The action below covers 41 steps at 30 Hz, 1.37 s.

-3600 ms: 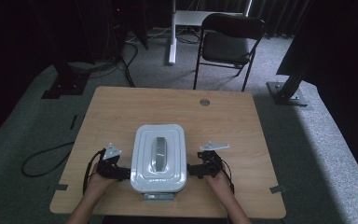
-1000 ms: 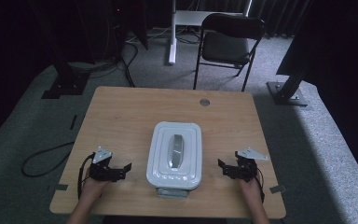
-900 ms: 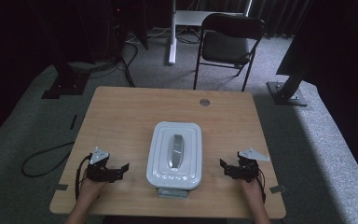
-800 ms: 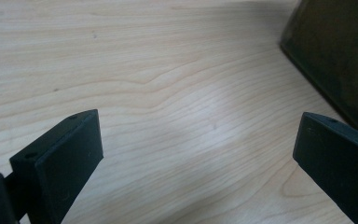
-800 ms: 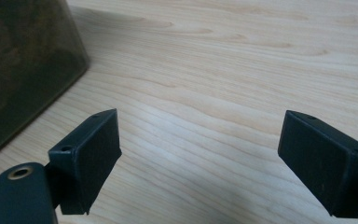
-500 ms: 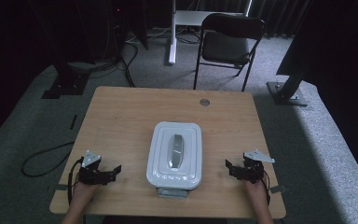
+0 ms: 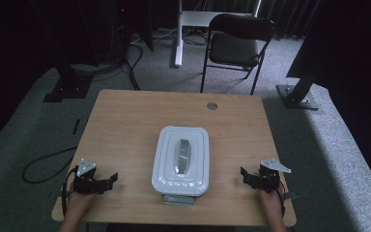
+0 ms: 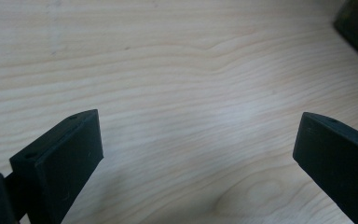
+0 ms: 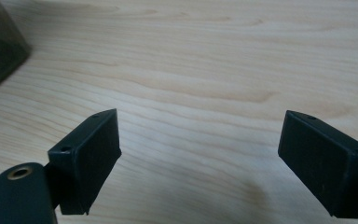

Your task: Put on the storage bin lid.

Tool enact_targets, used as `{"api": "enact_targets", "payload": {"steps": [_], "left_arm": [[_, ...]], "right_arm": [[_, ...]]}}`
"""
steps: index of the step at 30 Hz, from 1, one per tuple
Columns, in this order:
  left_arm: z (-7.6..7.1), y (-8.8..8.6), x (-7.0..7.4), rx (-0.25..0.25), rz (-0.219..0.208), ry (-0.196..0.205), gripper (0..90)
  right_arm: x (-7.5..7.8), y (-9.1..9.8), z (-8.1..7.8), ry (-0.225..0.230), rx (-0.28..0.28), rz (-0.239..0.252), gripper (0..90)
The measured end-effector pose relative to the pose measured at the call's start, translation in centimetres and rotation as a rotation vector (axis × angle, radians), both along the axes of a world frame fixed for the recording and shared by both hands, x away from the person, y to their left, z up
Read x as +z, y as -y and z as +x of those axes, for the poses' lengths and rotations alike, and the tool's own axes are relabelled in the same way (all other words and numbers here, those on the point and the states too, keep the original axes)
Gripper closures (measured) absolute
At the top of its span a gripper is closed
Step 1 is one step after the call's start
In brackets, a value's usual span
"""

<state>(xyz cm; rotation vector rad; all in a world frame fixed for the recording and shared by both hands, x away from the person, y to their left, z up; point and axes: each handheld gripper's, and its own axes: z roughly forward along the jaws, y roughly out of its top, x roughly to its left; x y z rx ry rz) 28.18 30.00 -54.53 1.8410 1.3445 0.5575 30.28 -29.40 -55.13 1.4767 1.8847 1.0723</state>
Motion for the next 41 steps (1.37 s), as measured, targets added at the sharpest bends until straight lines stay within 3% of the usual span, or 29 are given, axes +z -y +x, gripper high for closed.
{"api": "enact_targets", "payload": {"steps": [5, 8, 12, 16, 18, 23, 27, 34, 37, 41], "left_arm": [[-0.6, -0.8, -0.2, 0.027, 0.018, -0.004, 2.2], [-1.0, -1.5, -0.2, 0.052, -0.006, 0.004, 2.2], [-1.4, -2.0, -0.3, 0.078, 0.018, 0.006, 2.2], [-1.5, -2.3, -0.3, 0.099, 0.015, 0.002, 2.2], [-1.8, -2.9, -0.4, 0.143, 0.000, -0.005, 2.2], [-2.2, -3.1, -0.5, 0.206, 0.067, -0.007, 2.2], [-2.3, -3.6, -0.4, 0.281, 0.066, 0.014, 2.2], [-2.3, -3.8, -0.7, 0.306, 0.087, -0.002, 2.2], [-2.4, -3.9, -0.7, 0.329, 0.102, 0.003, 2.2], [-2.4, -4.2, -0.7, 0.341, 0.100, 0.005, 2.2]], "right_arm": [[-0.4, 0.7, -0.2, -0.020, -0.050, -0.018, 10.6], [-0.7, 1.0, -0.4, -0.038, -0.057, -0.037, 10.6], [-0.9, 1.3, -0.9, -0.027, -0.115, -0.055, 10.6], [-0.8, 1.3, -1.3, -0.018, -0.175, -0.054, 10.6], [-0.9, 1.5, -1.4, -0.041, -0.205, -0.049, 10.6], [-0.9, 1.8, -1.5, -0.031, -0.256, -0.036, 10.6], [-1.0, 2.0, -1.5, -0.048, -0.310, -0.033, 10.6], [-1.0, 2.5, -1.5, -0.040, -0.330, -0.013, 10.6], [-1.0, 2.5, -1.4, -0.040, -0.337, -0.039, 10.6], [-1.0, 2.5, -1.3, -0.043, -0.331, -0.034, 10.6]]}}
